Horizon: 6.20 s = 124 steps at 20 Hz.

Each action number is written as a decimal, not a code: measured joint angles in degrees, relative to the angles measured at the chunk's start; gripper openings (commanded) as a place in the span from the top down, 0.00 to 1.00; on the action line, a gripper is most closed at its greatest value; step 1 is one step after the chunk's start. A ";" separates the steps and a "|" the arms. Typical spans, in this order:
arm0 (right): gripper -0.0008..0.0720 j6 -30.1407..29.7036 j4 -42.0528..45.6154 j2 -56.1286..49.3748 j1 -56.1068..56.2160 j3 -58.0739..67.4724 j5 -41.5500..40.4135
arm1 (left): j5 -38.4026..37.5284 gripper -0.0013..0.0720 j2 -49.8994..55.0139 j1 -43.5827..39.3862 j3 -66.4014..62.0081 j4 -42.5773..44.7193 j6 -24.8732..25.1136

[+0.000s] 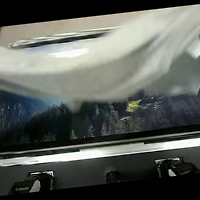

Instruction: Fold the shirts.

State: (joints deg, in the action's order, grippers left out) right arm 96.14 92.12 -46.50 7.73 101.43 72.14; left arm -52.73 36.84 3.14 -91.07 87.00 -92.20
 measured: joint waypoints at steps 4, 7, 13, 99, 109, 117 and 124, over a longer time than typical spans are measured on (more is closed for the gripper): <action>0.92 -0.55 1.27 -7.63 0.00 -8.15 7.93 | -3.04 0.93 1.49 0.04 15.41 3.93 -1.03; 0.92 2.34 1.53 -16.61 0.00 -18.34 -0.13 | 2.14 0.93 4.90 0.07 30.86 2.86 -2.75; 0.21 16.76 -7.21 -35.65 -0.07 -25.64 -17.90 | 12.39 0.93 15.93 0.04 44.13 -5.22 -3.82; 0.23 -4.31 -18.47 -52.52 -22.75 -8.46 28.37 | -21.46 0.83 42.01 26.62 48.68 -25.88 20.41; 0.32 -9.33 -22.62 -45.11 -21.22 -34.21 11.80 | -19.23 0.93 42.21 26.16 49.48 -26.93 21.77; 0.93 -10.95 -30.08 -45.33 -20.96 -38.29 4.00 | -18.64 0.94 42.29 25.97 47.17 -26.03 22.53; 0.93 -16.70 -32.28 -26.86 -21.05 -16.15 -3.04 | -18.58 0.94 27.93 25.99 16.96 -36.04 22.95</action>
State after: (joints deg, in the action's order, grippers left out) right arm 79.44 59.83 -73.36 -13.32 85.27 69.10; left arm -71.31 64.77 29.12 -74.11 50.96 -69.25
